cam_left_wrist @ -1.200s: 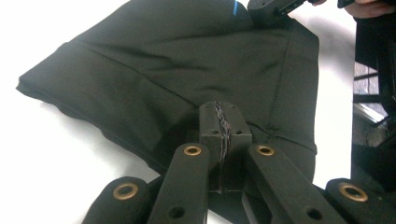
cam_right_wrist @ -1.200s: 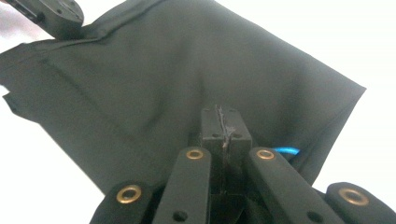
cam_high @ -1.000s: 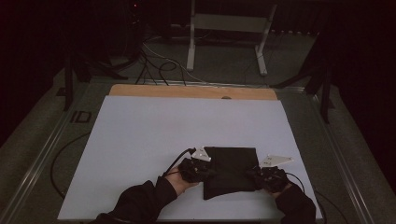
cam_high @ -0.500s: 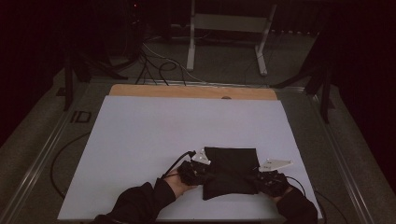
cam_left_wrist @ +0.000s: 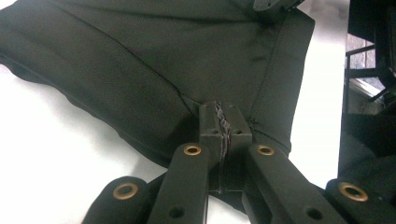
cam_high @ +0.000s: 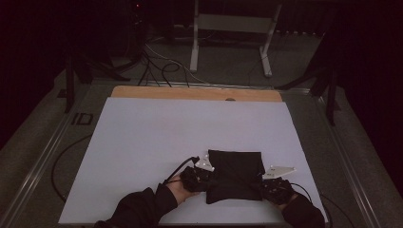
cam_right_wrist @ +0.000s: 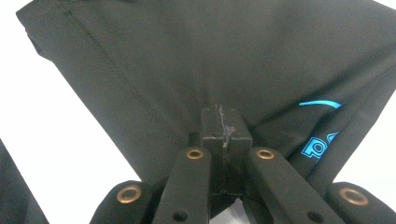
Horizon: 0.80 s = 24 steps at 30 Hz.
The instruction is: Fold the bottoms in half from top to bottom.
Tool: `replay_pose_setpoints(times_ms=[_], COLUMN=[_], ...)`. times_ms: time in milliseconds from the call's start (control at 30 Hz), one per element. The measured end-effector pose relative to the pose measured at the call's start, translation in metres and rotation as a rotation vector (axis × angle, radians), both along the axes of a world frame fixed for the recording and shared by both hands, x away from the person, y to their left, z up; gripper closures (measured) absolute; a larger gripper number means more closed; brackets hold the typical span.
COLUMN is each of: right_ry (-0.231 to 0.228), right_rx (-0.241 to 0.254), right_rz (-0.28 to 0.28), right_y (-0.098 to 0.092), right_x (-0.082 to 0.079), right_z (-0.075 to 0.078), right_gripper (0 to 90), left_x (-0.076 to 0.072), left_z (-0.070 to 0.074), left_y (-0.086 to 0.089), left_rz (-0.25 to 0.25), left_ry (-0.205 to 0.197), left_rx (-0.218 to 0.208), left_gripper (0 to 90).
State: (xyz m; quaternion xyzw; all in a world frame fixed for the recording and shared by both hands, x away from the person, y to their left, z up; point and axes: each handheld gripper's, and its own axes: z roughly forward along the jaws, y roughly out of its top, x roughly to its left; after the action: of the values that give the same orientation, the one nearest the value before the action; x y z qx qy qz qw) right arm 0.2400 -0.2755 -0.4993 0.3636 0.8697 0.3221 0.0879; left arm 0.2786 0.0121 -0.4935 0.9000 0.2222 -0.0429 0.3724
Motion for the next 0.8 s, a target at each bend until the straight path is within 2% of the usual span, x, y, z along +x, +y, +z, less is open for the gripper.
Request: replay_pose_setpoints(times_ms=[200, 333, 467, 533, 633, 800], right_ry=[0.005, -0.009, -0.022, -0.03, -0.035, -0.035], right_rx=[0.006, 0.011, 0.03, 0.04, 0.055, 0.073], right_rz=[-0.005, -0.001, -0.002, -0.005, -0.007, -0.005], right_y=[0.001, 0.001, 0.001, 0.002, 0.003, 0.004], right_x=[0.0, 0.001, 0.002, 0.002, 0.003, 0.004], right_z=[0.0, 0.002, 0.005, 0.007, 0.009, 0.011], right_gripper=[89.8, 89.1, 78.5, 69.9, 60.4, 48.2], left_x=[0.003, 0.002, 0.005, 0.005, 0.006, 0.005], left_z=[-0.001, 0.0, 0.003, 0.004, 0.005, 0.005], left_y=[0.0, 0.001, 0.002, 0.001, 0.001, -0.002], left_rz=[-0.005, -0.002, -0.003, -0.007, -0.018, -0.027], left_ry=[0.012, -0.001, 0.009, 0.01, 0.01, -0.018], left_rx=[-0.005, -0.008, -0.027, -0.035, -0.046, -0.041], left_gripper=[89.0, 87.2, 82.2, 77.7, 69.2, 53.3])
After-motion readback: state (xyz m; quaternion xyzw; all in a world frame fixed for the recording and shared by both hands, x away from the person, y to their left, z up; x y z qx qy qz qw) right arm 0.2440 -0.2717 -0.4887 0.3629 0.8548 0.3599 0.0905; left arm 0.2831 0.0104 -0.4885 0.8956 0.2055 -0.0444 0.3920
